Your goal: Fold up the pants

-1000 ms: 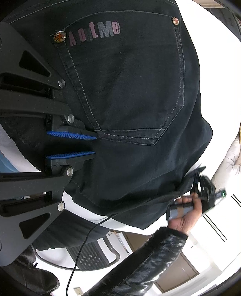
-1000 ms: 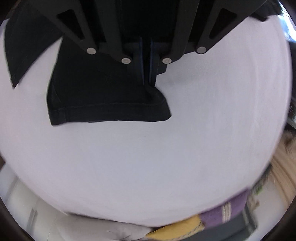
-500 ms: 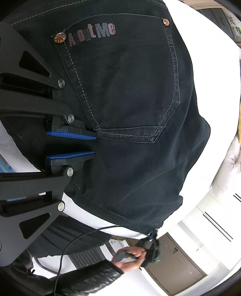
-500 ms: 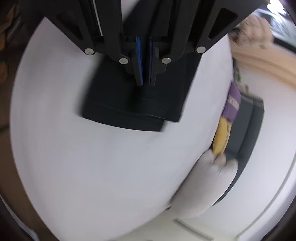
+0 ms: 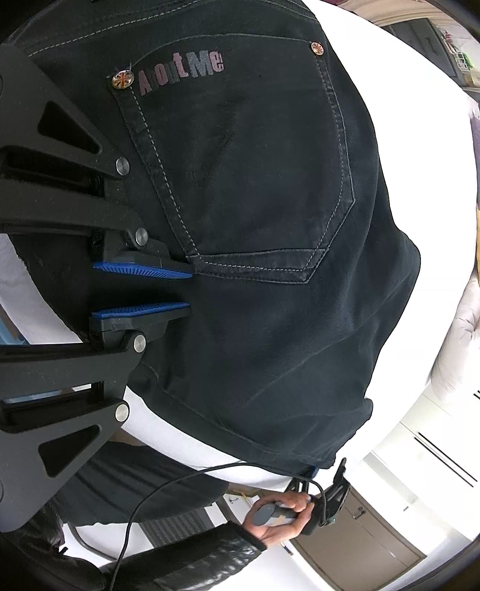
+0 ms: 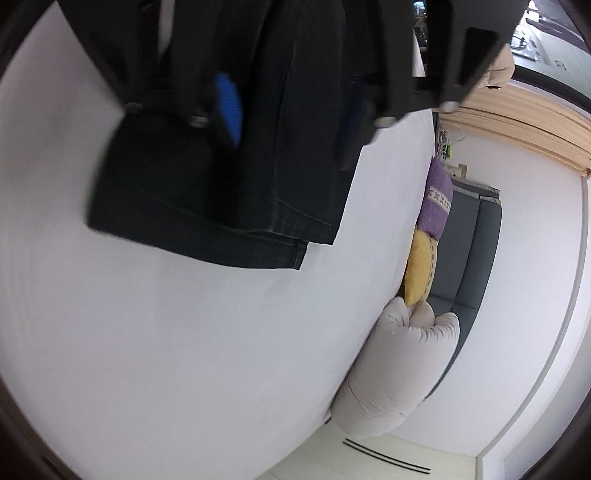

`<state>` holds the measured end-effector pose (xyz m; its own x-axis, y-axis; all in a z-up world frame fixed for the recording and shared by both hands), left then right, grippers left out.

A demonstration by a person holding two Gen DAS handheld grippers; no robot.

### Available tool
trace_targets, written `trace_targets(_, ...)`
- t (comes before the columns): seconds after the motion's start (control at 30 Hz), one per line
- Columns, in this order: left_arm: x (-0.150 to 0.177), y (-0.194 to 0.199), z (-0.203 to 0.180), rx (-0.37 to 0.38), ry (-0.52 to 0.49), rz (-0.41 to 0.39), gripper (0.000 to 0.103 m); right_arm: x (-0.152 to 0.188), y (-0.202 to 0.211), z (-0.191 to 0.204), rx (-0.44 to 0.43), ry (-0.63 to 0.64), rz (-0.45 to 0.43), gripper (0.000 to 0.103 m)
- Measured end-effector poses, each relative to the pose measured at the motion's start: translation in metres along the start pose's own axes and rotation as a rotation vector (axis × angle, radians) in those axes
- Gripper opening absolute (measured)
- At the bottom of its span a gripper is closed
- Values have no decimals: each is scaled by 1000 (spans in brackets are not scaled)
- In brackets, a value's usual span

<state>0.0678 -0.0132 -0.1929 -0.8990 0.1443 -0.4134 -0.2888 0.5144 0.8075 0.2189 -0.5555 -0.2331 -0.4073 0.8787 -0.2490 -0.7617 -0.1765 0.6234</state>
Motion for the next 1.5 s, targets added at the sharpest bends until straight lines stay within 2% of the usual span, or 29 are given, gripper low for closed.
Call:
trace_targets(0.03,0,0,0,-2,1,0,13,-3,-5,-3,3,-11,19,7)
trace_targets(0.13,0,-1,-2,-4,2,1,13,-4,0,-12,13,-24,-3,5)
trace_targets(0.33,-1,-1,0,-1,5,0,13,-3,46,-41,8,-97,-106,5)
trace_targets(0.4,0,0,0,1,7,-1,13,-3,45,-55,31,-118,-92,4)
trace_targets(0.47,0,0,2,3,7,-3,14,-3,40,-65,17,-138,-80,2)
trace_targets(0.97,3,6,6,21,25,-13,13,-7,47,-71,36,-121,-76,0)
trace_targets(1.07,4,10,9,28,30,-22,14,-8,46,-78,-6,-139,-60,0)
trace_targets(1.17,7,14,13,46,46,-39,14,-10,53,-82,-43,-160,-31,5)
trace_targets(1.23,10,16,17,60,58,-51,14,-9,68,-77,5,-127,-53,15)
trace_targets(1.27,10,16,19,66,62,-57,14,-7,79,-68,61,-80,-82,29)
trace_targets(1.3,11,16,20,68,64,-60,14,-2,89,-59,95,-33,-94,39)
trace_targets(1.33,11,17,22,70,66,-62,13,5,97,-48,93,11,-85,41)
trace_targets(1.4,13,19,25,73,66,-68,13,27,108,-28,17,45,-33,42)
trace_targets(1.5,16,21,29,76,60,-77,14,76,112,9,-152,119,102,42)
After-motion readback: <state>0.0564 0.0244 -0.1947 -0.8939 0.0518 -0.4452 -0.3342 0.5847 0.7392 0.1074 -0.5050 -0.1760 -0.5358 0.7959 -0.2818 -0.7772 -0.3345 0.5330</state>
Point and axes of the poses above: each gripper's, at about its wrist camera, not at the fingertips, and y roughly against the way its jaws point, z to its left, x to its underside, the point moved 4 cm from there along -y, roughly the way its jaws point, and after that the axes turned 4 degrees about x, right-handed, at the moved point
